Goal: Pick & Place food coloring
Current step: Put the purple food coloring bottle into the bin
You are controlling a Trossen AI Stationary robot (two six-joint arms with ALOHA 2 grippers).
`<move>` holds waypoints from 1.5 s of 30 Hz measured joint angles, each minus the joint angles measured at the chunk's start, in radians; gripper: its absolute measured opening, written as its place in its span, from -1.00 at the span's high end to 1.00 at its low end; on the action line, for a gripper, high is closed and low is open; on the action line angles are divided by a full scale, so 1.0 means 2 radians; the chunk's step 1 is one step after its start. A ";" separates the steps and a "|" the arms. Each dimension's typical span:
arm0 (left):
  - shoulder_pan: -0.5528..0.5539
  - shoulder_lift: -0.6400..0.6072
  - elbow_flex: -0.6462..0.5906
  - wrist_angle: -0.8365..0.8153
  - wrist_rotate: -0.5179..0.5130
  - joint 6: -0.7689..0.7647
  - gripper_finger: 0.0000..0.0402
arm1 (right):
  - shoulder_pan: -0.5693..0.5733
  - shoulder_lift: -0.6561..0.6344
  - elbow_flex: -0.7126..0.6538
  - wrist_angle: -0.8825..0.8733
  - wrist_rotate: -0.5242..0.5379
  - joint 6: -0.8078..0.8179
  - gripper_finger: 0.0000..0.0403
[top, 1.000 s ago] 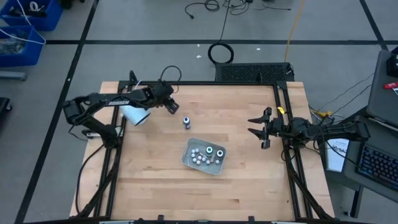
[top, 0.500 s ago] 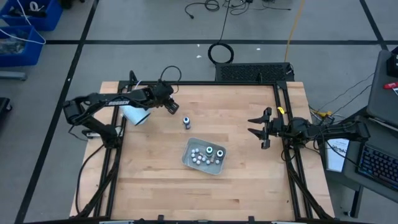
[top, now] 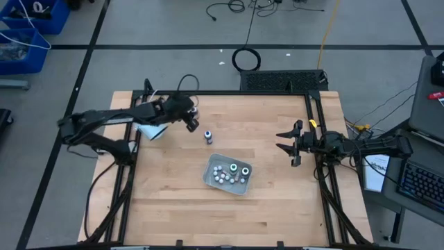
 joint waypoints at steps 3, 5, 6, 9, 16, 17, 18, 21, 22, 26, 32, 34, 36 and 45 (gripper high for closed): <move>-0.040 -0.060 0.000 -0.007 0.002 -0.011 0.43 | 0.000 0.000 0.000 0.001 0.000 0.000 0.16; -0.073 -0.096 0.001 -0.009 0.020 -0.030 0.43 | 0.000 0.000 0.000 0.001 0.000 0.000 0.16; -0.092 -0.111 0.001 -0.009 0.032 -0.037 0.43 | 0.000 0.000 0.000 0.001 0.000 0.000 0.16; -0.162 -0.141 0.001 -0.007 0.044 -0.045 0.43 | 0.000 0.000 0.000 0.001 0.000 0.000 0.16; -0.307 -0.095 0.060 -0.026 -0.008 -0.046 0.43 | 0.000 0.000 0.000 0.005 0.000 0.006 0.16; -0.320 -0.079 0.076 -0.034 -0.013 -0.042 0.43 | 0.000 0.000 0.000 0.006 0.000 0.006 0.16; -0.329 -0.060 0.091 -0.043 -0.016 -0.037 0.43 | 0.000 0.000 0.000 0.006 0.000 0.006 0.16; -0.345 -0.002 0.141 -0.060 -0.015 -0.016 0.43 | 0.000 0.000 0.000 0.007 0.000 0.006 0.16; -0.345 0.016 0.154 -0.073 -0.014 -0.012 0.43 | 0.000 0.000 0.000 0.008 0.000 0.006 0.16; -0.337 0.084 0.190 -0.097 -0.015 -0.006 0.43 | 0.000 0.000 0.000 0.008 -0.001 0.010 0.16; -0.314 0.126 0.197 -0.086 -0.004 -0.014 0.43 | 0.000 0.000 0.000 0.006 -0.002 0.010 0.16; -0.308 0.133 0.197 -0.087 -0.002 -0.016 0.43 | 0.000 0.000 0.000 0.006 -0.002 0.010 0.16; -0.303 0.139 0.197 -0.083 0.000 -0.016 0.43 | 0.000 0.000 0.000 0.006 -0.002 0.010 0.16; -0.286 0.173 0.197 -0.075 0.032 -0.018 0.43 | 0.000 0.000 0.000 0.006 -0.002 0.010 0.16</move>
